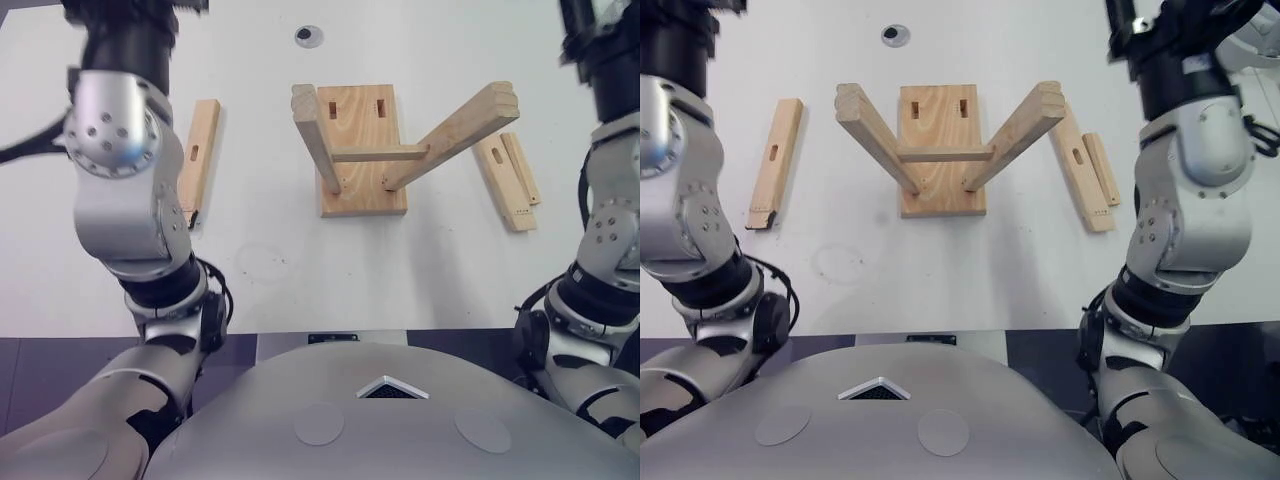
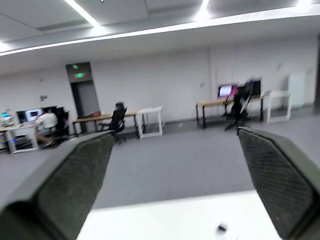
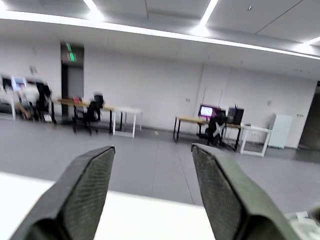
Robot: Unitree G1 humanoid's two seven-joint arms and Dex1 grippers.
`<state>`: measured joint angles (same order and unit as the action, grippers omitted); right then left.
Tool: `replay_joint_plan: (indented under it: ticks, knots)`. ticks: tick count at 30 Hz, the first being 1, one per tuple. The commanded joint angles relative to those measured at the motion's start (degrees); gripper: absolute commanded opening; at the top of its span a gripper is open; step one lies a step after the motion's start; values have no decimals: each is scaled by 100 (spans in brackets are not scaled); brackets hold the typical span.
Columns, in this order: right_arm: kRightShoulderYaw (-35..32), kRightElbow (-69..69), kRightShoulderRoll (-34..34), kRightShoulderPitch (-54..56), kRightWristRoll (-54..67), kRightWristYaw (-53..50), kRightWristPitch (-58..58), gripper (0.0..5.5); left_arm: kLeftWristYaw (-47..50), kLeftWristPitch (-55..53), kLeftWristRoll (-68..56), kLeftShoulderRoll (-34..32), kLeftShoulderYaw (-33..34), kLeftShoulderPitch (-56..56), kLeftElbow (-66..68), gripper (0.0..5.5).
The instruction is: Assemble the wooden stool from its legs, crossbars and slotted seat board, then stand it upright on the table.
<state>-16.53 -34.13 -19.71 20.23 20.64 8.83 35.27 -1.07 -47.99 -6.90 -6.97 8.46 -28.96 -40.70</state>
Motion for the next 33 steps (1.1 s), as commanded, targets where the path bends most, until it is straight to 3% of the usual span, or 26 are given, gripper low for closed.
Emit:
replay_joint_plan:
  ticks: [1,5,11,14,20,25,27,30,33]
  knots:
    - [-67,-473,252,608,858,-92,309,289,33,-904,-891,631,272,-581,-485,452]
    - [221,-712,496,299,1373,-176,557,289,-56,-1161,-1134,643,-188,-178,-714,452]
    - [1140,-210,213,-995,815,-425,1432,289,-77,-124,-516,534,-1564,1482,694,452]
    - [1295,-101,111,-1092,592,-508,1463,289,-107,254,-239,303,-1829,1744,896,452]
    - [985,-184,470,-344,690,-651,946,289,-164,533,-154,48,-1396,1148,700,452]
    - [468,-220,589,84,918,-617,551,289,-189,765,-441,-63,-510,462,580,452]
    - [256,-105,437,69,986,-463,438,289,-300,855,-712,-87,-182,359,518,452]
    - [-52,169,184,-22,899,-353,342,289,-537,948,-463,-580,-187,873,590,452]
    - [213,948,-607,-687,-5,-238,462,289,-812,958,-95,-1140,-465,1708,1041,452]
